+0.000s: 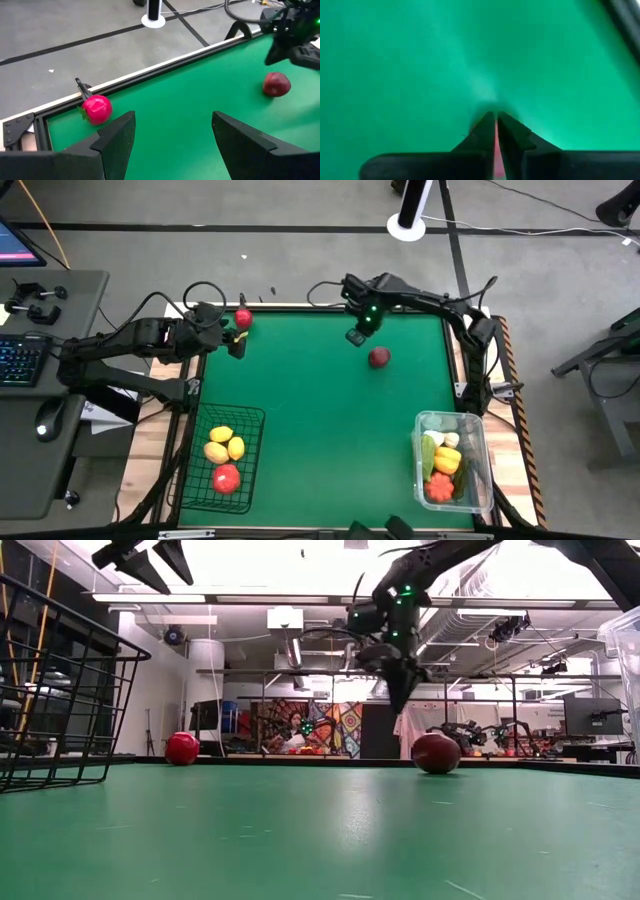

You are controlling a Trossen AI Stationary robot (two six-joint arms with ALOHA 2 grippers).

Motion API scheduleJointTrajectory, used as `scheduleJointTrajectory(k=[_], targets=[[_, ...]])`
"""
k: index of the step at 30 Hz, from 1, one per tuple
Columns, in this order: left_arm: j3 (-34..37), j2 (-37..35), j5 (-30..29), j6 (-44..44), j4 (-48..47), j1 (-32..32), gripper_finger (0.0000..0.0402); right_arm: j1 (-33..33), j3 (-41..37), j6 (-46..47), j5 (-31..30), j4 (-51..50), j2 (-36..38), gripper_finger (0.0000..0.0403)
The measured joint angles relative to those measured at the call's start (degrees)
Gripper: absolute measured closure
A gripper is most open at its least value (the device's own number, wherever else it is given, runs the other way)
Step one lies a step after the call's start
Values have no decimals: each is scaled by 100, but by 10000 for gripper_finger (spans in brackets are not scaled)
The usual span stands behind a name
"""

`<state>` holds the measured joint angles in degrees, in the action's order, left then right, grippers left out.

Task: Sort produce into baskets
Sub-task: Put the red apple into the black wire basket

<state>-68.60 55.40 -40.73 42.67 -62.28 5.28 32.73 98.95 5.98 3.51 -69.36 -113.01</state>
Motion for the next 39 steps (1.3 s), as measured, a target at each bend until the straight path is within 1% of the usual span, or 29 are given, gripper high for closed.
scheduleJointTrajectory(k=[2, 5, 9, 12, 16, 18, 20, 22, 25, 27, 31, 33, 35, 39], targets=[[0, 0, 0, -128, 0, 1, 151, 0, -31, -2, 0, -351, 11, 373], [0, -2, 31, -187, 0, 0, 151, -1, -211, -2, -2, -709, 88, 329], [0, -2, 135, -247, 0, 0, 151, -15, -638, 73, -18, -733, 381, 252], [0, 0, 174, -363, 0, 1, 151, -15, -1025, 284, 4, -663, 751, 190], [0, 0, 326, -549, 0, 98, 151, 0, -1577, 875, 7, -586, 1310, 119], [0, -2, 499, -645, 0, 200, 151, 0, -1889, 1382, 15, -416, 1591, 93], [0, -1, 640, -757, 0, 302, 151, 0, -2240, 1988, 118, -39, 1867, 73], [0, -2, 746, -874, 1, 395, 151, -4, -2601, 2674, 255, 464, 2157, 59], [0, -2, 761, -957, 0, 510, 151, -7, -3188, 3994, 419, 1296, 2517, 46], [0, -2, 770, -1005, 1, 572, 151, -7, -3578, 4927, 309, 1774, 2734, 42], [0, -2, 994, -1205, 2, 685, 151, -44, -4310, 6540, -183, 2789, 3079, 41], [0, -2, 1069, -1301, 2, 727, 151, -64, -4595, 7047, -350, 3248, 3127, 40], [0, -2, 1082, -1362, 2, 760, 151, -67, -4792, 7309, -364, 3618, 3132, 40], [0, -2, 1195, -1494, 0, 813, 151, -68, -4967, 7567, -364, 3746, 3007, 40]])
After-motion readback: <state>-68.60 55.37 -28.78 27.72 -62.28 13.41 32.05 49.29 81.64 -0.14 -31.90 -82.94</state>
